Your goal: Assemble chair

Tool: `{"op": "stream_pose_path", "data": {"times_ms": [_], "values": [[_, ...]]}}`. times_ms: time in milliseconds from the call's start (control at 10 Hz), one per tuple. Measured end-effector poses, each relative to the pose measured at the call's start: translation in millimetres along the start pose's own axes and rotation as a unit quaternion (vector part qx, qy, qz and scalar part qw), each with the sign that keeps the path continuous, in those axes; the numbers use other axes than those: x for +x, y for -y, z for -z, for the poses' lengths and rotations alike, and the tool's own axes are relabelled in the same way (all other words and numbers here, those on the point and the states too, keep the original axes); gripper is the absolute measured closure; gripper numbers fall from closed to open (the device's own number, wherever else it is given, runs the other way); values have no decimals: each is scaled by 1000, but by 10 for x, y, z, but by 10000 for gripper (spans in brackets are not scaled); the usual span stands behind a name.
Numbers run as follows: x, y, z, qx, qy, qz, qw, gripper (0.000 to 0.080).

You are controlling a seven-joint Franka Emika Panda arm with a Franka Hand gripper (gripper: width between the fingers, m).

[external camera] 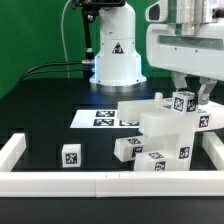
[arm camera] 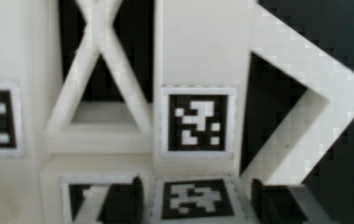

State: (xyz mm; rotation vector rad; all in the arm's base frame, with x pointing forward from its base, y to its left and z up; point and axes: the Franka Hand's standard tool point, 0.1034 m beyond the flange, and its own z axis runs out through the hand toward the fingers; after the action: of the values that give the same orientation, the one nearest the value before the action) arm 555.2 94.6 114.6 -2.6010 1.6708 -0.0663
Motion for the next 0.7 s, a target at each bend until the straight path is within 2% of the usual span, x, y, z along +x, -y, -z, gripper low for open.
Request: {"op": "stream_pose_path", "data": {"times_ms": [300, 700], "values": [[45, 2, -3, 9, 11, -81, 997, 515], [282, -18, 3, 43, 14, -72, 996, 514]]}}
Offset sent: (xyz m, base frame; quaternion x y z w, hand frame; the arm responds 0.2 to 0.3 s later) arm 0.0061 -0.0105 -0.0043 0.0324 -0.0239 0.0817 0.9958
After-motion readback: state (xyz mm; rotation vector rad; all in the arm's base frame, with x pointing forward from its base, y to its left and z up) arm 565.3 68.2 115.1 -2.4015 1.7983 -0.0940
